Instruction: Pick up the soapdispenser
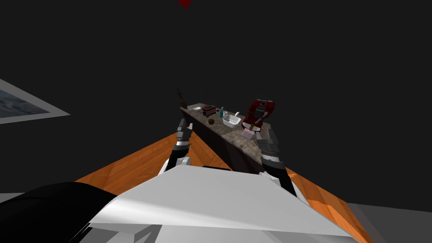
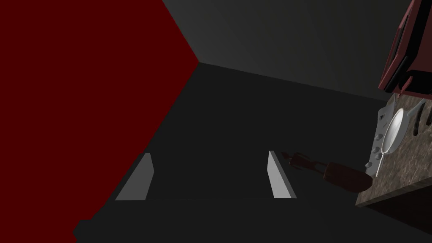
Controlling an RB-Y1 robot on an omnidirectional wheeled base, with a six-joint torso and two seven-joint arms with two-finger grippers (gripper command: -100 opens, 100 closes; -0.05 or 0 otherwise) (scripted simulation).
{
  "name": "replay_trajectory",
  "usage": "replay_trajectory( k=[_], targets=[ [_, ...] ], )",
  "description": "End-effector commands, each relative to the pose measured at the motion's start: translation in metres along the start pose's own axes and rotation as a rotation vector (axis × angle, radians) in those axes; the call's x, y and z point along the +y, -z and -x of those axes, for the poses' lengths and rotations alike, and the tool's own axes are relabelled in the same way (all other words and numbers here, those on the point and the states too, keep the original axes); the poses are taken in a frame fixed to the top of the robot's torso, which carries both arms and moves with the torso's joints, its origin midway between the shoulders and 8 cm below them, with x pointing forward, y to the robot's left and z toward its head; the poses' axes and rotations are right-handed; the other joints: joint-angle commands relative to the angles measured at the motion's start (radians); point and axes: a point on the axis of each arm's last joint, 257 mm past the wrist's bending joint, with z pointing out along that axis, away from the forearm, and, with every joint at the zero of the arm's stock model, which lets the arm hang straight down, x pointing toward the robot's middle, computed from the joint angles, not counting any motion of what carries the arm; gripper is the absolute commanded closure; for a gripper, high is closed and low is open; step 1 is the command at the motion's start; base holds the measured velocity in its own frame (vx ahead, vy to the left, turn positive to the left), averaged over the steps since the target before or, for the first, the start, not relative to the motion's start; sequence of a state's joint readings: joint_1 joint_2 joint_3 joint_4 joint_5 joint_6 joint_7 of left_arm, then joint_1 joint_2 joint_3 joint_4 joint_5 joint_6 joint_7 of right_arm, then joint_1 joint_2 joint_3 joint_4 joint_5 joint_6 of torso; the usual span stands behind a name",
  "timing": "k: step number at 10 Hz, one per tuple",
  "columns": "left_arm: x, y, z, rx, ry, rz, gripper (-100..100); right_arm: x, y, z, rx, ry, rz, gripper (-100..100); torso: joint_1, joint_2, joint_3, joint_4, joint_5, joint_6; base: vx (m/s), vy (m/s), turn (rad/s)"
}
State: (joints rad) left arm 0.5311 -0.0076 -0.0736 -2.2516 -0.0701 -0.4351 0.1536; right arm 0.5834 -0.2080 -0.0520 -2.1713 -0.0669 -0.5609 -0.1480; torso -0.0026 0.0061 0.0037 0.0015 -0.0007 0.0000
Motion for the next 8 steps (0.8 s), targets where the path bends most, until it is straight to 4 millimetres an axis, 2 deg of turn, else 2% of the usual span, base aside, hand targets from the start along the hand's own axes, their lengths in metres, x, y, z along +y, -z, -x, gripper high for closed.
replay_trajectory(
  k=[1, 3, 4, 5, 6, 8],
  targets=[
    [0.0, 0.0, 0.0, 0.0, 0.0, 0.0, 0, -0.017, 0.011, 0.0, 0.041, 0.033, -0.056, -100, 0.0, 0.0, 0.0, 0.0, 0.0, 0.0, -0.063, 0.002, -0.015],
    [0.0, 0.0, 0.0, 0.0, 0.0, 0.0, 0, -0.047, 0.032, 0.006, 0.093, 0.085, -0.155, -100, 0.002, 0.0, 0.0, 0.0, 0.001, 0.0, -0.099, -0.001, -0.038],
    [0.0, 0.0, 0.0, 0.0, 0.0, 0.0, 0, -0.047, 0.032, 0.005, 0.11, 0.093, -0.157, -100, 0.002, 0.002, 0.001, 0.0, 0.0, 0.0, -0.113, -0.006, -0.013],
    [0.0, 0.0, 0.0, 0.0, 0.0, 0.0, 0, -0.062, 0.044, 0.01, 0.136, 0.121, -0.209, -100, 0.002, 0.002, 0.001, 0.0, 0.001, 0.0, -0.096, -0.012, -0.014],
    [0.0, 0.0, 0.0, 0.0, 0.0, 0.0, 0, -0.062, 0.044, 0.009, 0.148, 0.126, -0.21, -100, 0.001, 0.001, 0.0, 0.0, 0.0, 0.0, -0.072, -0.011, -0.008],
    [0.0, 0.0, 0.0, 0.0, 0.0, 0.0, 0, -0.089, 0.072, 0.021, 0.207, 0.185, -0.316, -100, 0.001, 0.0, 0.0, 0.0, 0.0, 0.0, -0.109, -0.012, -0.015]
  ],
)
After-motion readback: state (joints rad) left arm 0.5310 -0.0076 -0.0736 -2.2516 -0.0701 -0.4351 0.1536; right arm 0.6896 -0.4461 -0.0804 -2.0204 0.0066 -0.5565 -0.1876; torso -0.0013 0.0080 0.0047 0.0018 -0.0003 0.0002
